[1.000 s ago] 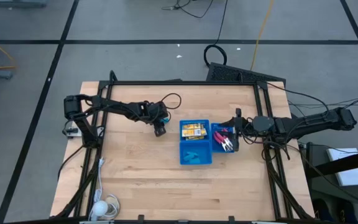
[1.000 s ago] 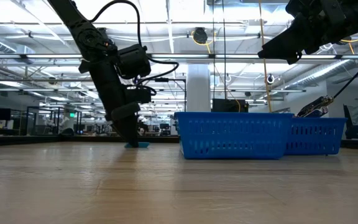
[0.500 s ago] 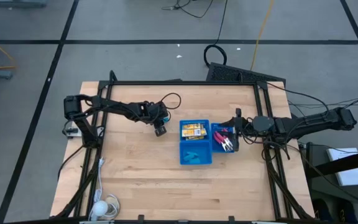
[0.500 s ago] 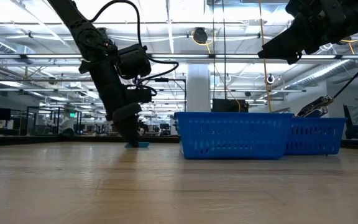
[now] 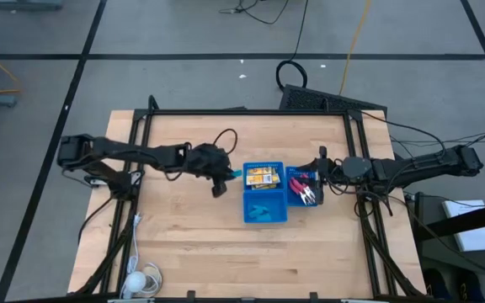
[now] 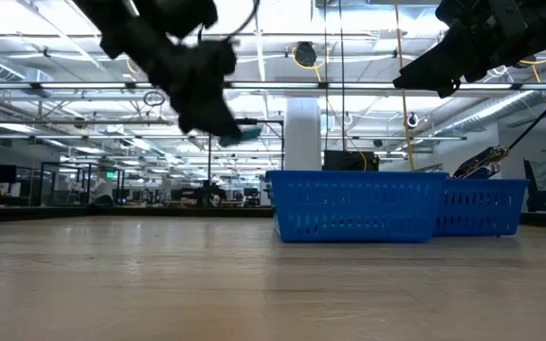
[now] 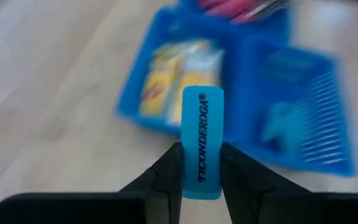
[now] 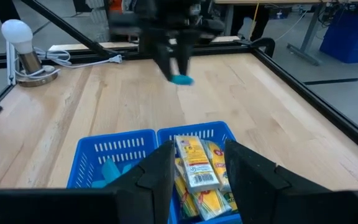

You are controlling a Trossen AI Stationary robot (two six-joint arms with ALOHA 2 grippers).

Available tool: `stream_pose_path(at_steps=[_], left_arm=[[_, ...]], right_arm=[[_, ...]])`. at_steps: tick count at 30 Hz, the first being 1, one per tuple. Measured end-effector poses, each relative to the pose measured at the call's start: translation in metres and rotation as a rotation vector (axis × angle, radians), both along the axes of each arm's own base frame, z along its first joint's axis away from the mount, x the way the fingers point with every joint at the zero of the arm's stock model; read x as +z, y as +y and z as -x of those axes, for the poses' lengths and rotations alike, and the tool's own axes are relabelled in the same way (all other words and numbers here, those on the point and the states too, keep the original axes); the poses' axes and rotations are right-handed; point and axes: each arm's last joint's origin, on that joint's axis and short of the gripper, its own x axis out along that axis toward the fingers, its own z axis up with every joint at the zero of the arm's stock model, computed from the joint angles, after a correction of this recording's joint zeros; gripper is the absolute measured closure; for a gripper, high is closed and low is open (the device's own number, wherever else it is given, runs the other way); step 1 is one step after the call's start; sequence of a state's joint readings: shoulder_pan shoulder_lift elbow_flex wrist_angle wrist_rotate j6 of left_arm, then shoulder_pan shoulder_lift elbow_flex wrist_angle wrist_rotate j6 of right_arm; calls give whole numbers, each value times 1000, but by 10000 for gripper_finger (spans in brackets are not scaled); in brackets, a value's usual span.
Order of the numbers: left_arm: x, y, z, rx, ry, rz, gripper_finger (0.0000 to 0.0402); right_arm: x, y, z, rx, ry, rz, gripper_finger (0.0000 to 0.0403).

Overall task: Pick & Place School Supplies
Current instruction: Put the blue eraser into the bottom horizontal blue bin

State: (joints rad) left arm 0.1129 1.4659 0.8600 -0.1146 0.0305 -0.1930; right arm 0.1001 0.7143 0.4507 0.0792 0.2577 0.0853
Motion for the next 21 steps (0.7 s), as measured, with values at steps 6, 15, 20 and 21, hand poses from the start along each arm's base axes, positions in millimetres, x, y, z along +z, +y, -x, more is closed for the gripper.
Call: stream_pose_path(at_steps=[6, 15, 20, 21], left_arm=[[28, -44, -19, -146, -109, -38, 310], [23, -81, -73, -250, -64, -106, 309], [-6, -84, -102, -256, 21, -104, 309], [-12, -84, -106, -258, 40, -104, 309]], right_arm=[[1, 0, 0, -1, -12, -1, 271], [2, 0, 0, -2, -18, -8, 271], [2, 0, 0, -2, -19, -10, 271], [2, 0, 0, -3, -20, -13, 271]])
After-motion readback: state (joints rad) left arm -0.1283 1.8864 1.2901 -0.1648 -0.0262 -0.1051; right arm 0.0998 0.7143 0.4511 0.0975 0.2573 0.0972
